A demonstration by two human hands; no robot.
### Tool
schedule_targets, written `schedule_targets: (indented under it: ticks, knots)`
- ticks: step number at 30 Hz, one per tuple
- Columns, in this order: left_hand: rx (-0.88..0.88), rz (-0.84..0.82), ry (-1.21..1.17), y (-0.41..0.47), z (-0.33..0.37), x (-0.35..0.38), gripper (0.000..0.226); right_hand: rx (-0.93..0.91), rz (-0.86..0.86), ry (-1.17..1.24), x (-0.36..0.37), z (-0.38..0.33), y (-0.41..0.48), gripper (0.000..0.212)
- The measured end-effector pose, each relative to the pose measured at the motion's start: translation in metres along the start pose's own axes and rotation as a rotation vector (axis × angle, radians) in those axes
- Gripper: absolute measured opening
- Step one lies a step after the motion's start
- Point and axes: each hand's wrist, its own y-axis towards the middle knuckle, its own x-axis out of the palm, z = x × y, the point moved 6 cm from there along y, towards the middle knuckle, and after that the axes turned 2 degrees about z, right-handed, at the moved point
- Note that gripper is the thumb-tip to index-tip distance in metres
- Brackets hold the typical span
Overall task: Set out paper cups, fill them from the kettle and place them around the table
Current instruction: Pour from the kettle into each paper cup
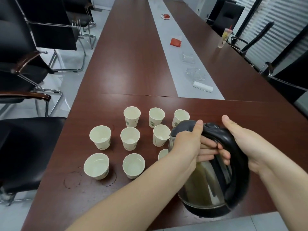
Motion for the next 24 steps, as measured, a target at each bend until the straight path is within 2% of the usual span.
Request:
schedule_targets:
  ticks: [24]
  knots:
    - [-0.005,0.005,-0.082,0.028,0.017,0.004,0.063,-0.014,-0.012,-0.078,-0.001,-0.031,0.028,0.071]
